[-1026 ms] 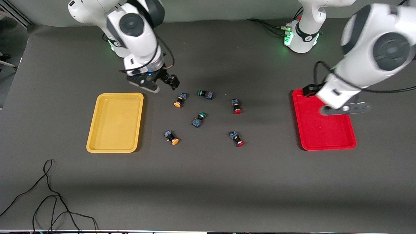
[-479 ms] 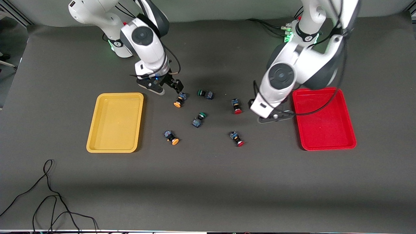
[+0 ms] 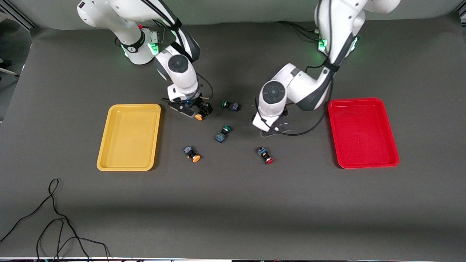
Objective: Place red and yellow buttons in trays
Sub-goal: 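Grasp a yellow button and a red button with the right and left grippers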
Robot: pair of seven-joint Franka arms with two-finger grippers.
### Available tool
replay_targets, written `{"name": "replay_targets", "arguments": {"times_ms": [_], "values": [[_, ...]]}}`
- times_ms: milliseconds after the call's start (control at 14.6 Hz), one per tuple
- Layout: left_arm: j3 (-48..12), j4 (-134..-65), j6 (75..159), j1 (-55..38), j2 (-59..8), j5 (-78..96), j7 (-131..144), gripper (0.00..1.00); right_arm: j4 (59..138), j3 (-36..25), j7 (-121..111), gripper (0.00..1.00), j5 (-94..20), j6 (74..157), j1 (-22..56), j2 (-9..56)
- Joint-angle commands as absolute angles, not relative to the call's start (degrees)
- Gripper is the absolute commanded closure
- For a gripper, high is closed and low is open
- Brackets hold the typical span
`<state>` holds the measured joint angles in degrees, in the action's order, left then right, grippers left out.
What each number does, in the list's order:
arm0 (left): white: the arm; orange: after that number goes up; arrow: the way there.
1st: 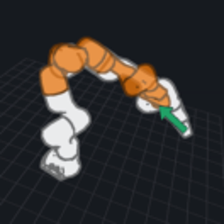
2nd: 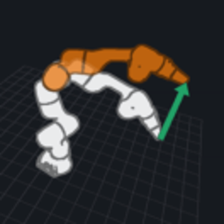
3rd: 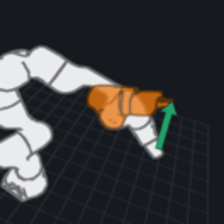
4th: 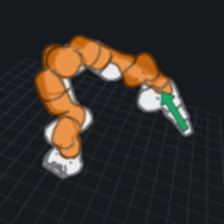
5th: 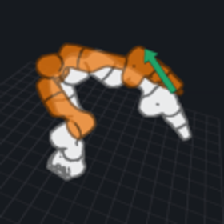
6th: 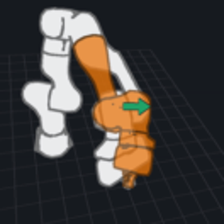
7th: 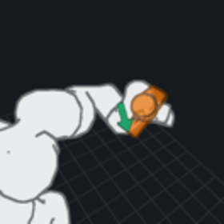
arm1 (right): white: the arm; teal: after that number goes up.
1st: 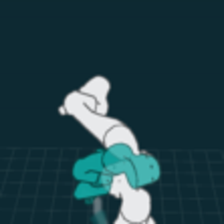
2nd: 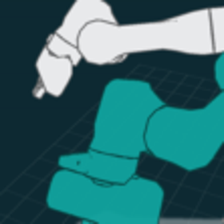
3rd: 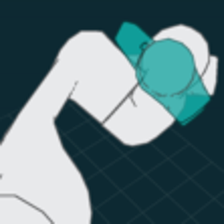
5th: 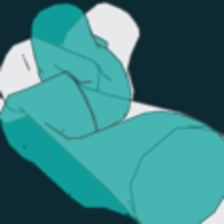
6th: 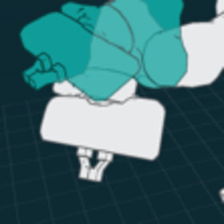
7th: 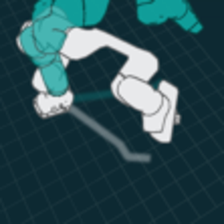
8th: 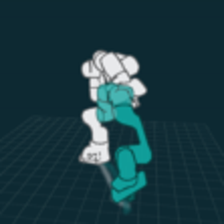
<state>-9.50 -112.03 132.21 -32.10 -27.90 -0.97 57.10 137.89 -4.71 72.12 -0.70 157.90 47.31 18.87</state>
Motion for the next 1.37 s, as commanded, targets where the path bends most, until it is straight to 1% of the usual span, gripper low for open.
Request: {"name": "replay_targets", "arguments": {"times_ms": [0, 68, 137, 205, 274, 342, 411, 547, 616, 684, 753, 889, 958, 1026, 1163, 1300], "values": [[-8.7, -116.62, 138.41, -33.39, -27.51, -0.7, 58.97, 0.06, 136.76, -5.1, 74.0, 0.0, 0.44, 158.64, 47.72, 20.3], [-8.61, -116.72, 138.69, -33.4, -27.94, -0.7, 58.97, 0.09, 136.67, -5.1, 73.92, 0.03, 0.44, 158.56, 47.72, 20.48], [-8.61, -116.72, 138.78, -33.49, -28.3, -0.7, 58.97, 0.17, 136.58, -5.1, 73.92, 0.25, 0.44, 158.55, 47.72, 20.65], [-8.61, -116.72, 138.69, -33.49, -28.3, -0.7, 58.97, 0.34, 136.5, -5.1, 73.48, 0.51, 0.44, 158.47, 47.64, 20.65], [-8.61, -116.72, 138.6, -33.4, -27.95, -0.7, 59.15, 0.69, 136.41, -5.1, 73.39, 0.71, 0.53, 158.21, 47.55, 20.57], [-8.7, -116.72, 138.6, -33.4, -27.86, -0.62, 59.32, 1.0, 136.41, -5.1, 73.3, 0.82, 0.53, 158.12, 47.55, 20.57], [-8.7, -116.46, 138.34, -33.22, -27.77, -0.53, 60.81, 1.0, 136.32, -5.1, 73.3, 0.88, 0.53, 158.12, 47.55, 20.57], [-8.7, -116.02, 137.38, -33.22, -27.42, -0.53, 63.01, 1.0, 135.71, -5.1, 72.95, 0.91, 0.53, 157.85, 47.55, 20.22], [-8.7, -115.75, 136.85, -32.87, -26.46, -0.53, 62.84, 1.0, 135.09, -5.1, 72.78, 0.91, 0.53, 156.29, 47.46, 19.34], [-8.53, -115.4, 133.28, -32.26, -24.54, -0.53, 62.06, 1.0, 133.26, -5.18, 72.69, 0.91, 0.61, 151.75, 47.46, 17.94], [-8.44, -114.01, 127.33, -31.04, -22.52, -0.61, 60.83, 1.0, 130.46, -5.19, 72.08, 0.91, 0.7, 145.52, 47.46, 16.28], [-8.35, -111.37, 115.37, -27.27, -18.57, -0.62, 54.62, 1.0, 123.35, -5.36, 68.4, 0.91, 0.7, 131.91, 47.2, 13.29], [-8.35, -111.27, 111.05, -24.64, -15.93, -0.62, 49.71, 1.0, 119.4, -5.71, 64.03, 0.91, 0.7, 125.31, 46.85, 12.14], [-8.26, -111.7, 107.53, -21.39, -13.39, -0.79, 44.87, 1.0, 115.09, -7.89, 58.33, 0.91, 0.7, 119.5, 46.76, 11.35], [-8.17, -112.32, 102.24, -14.45, -9.51, -1.32, 34.07, 1.0, 107.88, -11.59, 47.34, 0.91, 0.7, 110.7, 46.76, 10.29], [-8.17, -114.6, 101.42, -5.85, -7.13, -1.41, 21.42, 1.0, 103.11, -16.76, 35.04, 0.91, 0.53, 105.31, 46.76, 9.93]]}}
